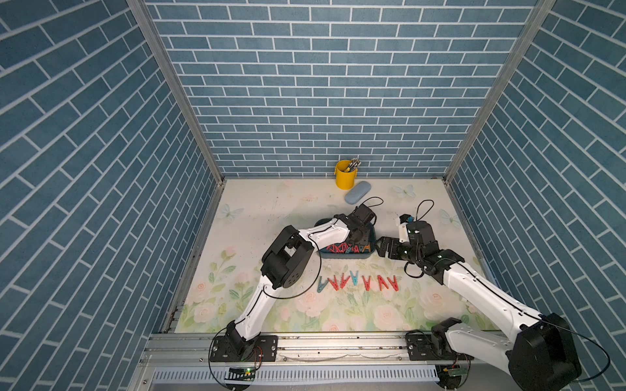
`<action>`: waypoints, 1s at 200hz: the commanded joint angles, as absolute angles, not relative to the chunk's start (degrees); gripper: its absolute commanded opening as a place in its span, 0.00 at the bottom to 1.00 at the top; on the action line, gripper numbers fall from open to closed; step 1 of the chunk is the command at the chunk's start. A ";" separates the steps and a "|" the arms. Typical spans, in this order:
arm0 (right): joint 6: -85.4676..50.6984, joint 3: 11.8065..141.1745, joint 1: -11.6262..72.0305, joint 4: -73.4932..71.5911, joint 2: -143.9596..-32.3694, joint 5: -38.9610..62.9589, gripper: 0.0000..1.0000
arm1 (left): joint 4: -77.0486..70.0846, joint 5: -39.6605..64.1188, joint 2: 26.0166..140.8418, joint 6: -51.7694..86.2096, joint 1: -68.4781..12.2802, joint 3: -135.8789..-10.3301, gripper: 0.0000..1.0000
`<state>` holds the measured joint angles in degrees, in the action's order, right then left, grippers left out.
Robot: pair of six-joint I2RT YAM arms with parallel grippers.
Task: Take the clothespins out of the storage box
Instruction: Pick up the clothespin from the storage box.
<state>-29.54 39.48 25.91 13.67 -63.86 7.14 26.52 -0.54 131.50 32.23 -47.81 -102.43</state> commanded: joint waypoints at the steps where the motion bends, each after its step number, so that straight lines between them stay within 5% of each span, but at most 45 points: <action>1: -28.46 40.52 25.57 13.71 -64.07 7.02 0.99 | 30.06 -2.59 133.14 31.55 -48.43 -103.95 0.19; 57: -28.56 40.25 25.60 13.49 -63.57 7.27 1.00 | 30.15 -3.76 130.75 31.72 -48.43 -103.27 0.01; 200: -30.41 38.19 27.55 -1.55 -65.67 18.34 0.99 | 28.04 -11.50 102.56 39.80 -45.32 -81.23 0.00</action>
<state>-29.78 38.61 26.39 4.19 -64.16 14.85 27.03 -8.32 107.04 36.77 -46.26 -86.26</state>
